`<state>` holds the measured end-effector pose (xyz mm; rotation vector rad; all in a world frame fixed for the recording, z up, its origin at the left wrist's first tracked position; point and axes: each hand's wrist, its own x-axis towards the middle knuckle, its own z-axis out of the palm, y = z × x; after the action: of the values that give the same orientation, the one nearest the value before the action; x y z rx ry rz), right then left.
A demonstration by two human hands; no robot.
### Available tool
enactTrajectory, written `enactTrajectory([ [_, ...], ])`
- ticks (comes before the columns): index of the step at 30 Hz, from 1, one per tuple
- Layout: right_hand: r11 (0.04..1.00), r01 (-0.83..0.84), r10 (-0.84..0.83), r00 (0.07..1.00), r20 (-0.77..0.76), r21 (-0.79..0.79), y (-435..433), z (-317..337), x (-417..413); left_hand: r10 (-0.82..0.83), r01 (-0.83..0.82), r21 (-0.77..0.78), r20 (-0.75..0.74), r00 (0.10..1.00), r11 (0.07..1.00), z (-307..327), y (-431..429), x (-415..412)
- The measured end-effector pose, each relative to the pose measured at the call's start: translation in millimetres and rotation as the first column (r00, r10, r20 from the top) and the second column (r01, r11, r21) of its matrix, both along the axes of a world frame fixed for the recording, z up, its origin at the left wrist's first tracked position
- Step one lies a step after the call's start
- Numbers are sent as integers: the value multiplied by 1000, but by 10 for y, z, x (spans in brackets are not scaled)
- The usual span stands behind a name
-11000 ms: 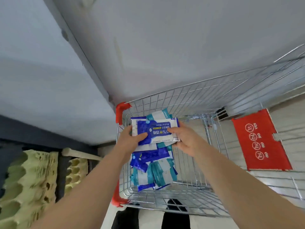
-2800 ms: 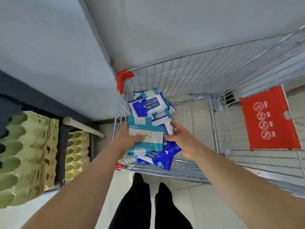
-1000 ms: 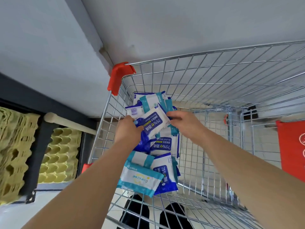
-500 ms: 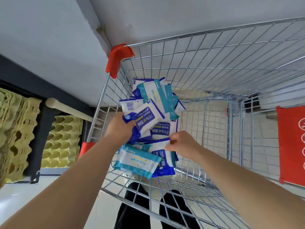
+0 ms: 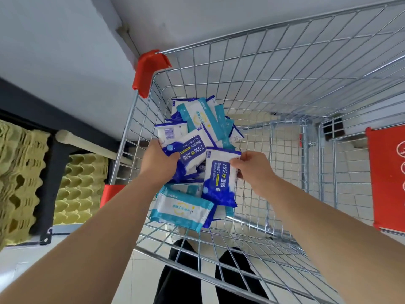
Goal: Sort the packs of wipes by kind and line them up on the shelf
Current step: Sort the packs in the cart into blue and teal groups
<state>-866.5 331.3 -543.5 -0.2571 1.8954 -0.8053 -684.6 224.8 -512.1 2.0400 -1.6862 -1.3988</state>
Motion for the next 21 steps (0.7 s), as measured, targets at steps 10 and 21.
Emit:
enactTrajectory([
  [10, 999, -44, 43, 998, -38, -13, 32, 434, -375, 114, -136, -100, -204, 972, 986, 545, 74, -58],
  [21, 969, 237, -247, 938, -243, -68, 482, 583, -1362, 68, -93, -45, -399, 914, 995, 607, 222, -975],
])
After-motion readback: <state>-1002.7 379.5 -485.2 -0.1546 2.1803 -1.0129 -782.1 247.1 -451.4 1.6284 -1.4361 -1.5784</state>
